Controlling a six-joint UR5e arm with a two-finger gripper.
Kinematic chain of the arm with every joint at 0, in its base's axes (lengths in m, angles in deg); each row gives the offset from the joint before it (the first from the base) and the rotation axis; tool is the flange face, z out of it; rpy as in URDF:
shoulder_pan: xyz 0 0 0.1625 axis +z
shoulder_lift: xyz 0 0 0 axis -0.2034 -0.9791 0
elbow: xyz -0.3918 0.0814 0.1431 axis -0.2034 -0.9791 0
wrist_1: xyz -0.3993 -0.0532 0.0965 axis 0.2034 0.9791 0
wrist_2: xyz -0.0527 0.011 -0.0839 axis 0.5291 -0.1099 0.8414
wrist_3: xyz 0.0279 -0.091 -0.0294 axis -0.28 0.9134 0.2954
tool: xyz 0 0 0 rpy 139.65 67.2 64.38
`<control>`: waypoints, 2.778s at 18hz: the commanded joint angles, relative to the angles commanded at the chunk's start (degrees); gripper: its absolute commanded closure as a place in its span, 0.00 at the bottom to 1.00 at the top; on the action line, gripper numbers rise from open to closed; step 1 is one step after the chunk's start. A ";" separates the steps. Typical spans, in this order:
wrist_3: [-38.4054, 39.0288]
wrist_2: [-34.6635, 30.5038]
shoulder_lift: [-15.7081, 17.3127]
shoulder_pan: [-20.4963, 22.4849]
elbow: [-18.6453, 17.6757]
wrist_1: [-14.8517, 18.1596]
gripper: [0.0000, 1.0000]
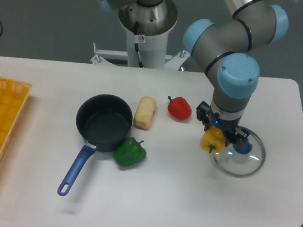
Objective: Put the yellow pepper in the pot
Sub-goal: 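Hold the yellow pepper in the gripper and lift it off the lid, then carry the yellow pepper across the table over the dark saucepan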
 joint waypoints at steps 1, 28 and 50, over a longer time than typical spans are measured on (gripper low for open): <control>0.09 0.17 0.00 -0.09 -0.35 -0.17 0.49; 30.23 -0.18 2.20 -24.07 -4.04 0.53 0.48; 33.93 -5.36 3.25 -32.61 -12.12 0.70 0.48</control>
